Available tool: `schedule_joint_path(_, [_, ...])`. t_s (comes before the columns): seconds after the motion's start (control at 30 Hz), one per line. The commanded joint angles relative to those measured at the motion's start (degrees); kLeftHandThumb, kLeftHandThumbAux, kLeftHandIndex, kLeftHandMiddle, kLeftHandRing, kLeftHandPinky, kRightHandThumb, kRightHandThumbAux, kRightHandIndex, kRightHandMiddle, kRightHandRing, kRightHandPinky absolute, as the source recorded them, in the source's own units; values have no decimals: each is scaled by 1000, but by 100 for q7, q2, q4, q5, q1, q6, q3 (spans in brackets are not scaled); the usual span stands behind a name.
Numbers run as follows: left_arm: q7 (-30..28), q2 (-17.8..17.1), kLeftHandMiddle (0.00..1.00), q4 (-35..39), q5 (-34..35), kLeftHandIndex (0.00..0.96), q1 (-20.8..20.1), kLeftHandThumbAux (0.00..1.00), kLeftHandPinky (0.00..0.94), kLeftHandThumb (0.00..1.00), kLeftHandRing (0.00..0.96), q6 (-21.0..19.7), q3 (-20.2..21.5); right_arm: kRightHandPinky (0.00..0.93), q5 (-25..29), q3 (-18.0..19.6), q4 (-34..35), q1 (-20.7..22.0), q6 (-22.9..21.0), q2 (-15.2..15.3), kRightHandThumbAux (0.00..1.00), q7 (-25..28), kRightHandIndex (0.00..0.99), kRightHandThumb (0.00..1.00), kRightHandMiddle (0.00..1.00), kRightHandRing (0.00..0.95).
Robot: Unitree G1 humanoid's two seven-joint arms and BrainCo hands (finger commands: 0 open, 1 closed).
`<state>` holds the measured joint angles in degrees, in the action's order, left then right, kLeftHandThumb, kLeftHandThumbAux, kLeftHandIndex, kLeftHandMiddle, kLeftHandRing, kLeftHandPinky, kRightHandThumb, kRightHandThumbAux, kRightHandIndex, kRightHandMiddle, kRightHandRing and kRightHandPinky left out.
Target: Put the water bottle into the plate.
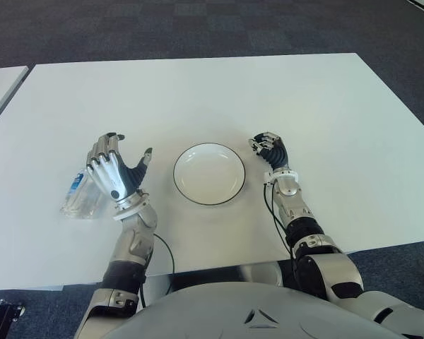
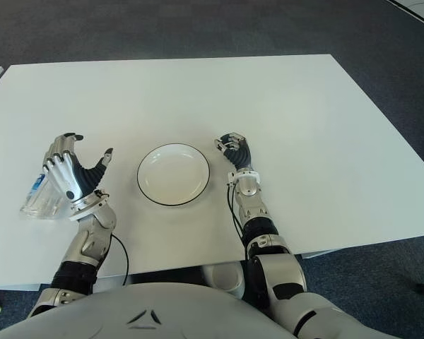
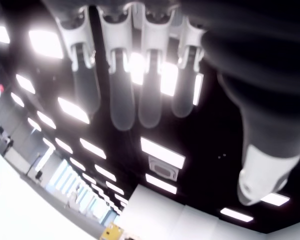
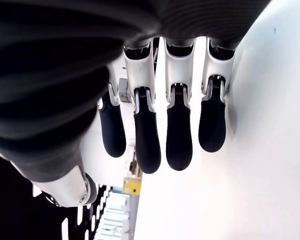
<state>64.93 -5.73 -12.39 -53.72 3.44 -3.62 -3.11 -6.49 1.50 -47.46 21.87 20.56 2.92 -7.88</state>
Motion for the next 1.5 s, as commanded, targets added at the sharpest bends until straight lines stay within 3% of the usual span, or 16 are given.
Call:
schedule_joint_path(0.03, [74,71,116,160,-106,172,37,726,67,447,80,-498,-4,552,63,25,-9,-79,-26,-39,729,-11,430,707,532,537])
schedule_joint_path(0.1, [-152,113,47,338,-63,70,102,668,27,368,32,-755,16,554,64,28,-14,-78,1,-41,729,-13,430,707,531,539])
schedule_joint_path(0.2, [-576,180,15,662,-94,23,227,569,8,347,10,-1304,33,553,74,34,-20,-73,24,-46,729,-4,430,707,532,540])
schedule_joint_path(0.43, [-1855,540,1,1273,-716,1,247,334,0,380,0,-3447,-3,555,87,41,-11,-64,20,-64,729,3,430,707,533,543])
schedule_joint_path(0.67, [-2795,454,0,1302,-1188,0,129,257,0,370,0,-4663,-160,552,86,39,-6,-64,42,-61,729,18,430,707,532,542])
schedule_joint_path(1.17, [-4557,-249,0,864,-1467,0,-149,169,0,384,0,-5683,-573,550,98,49,-38,-45,152,-60,729,73,430,707,527,535])
schedule_joint_path(1.5, [-5164,-624,0,837,-1453,0,-196,144,0,409,0,-5813,-884,549,107,64,-30,-24,122,-105,728,36,430,708,526,536])
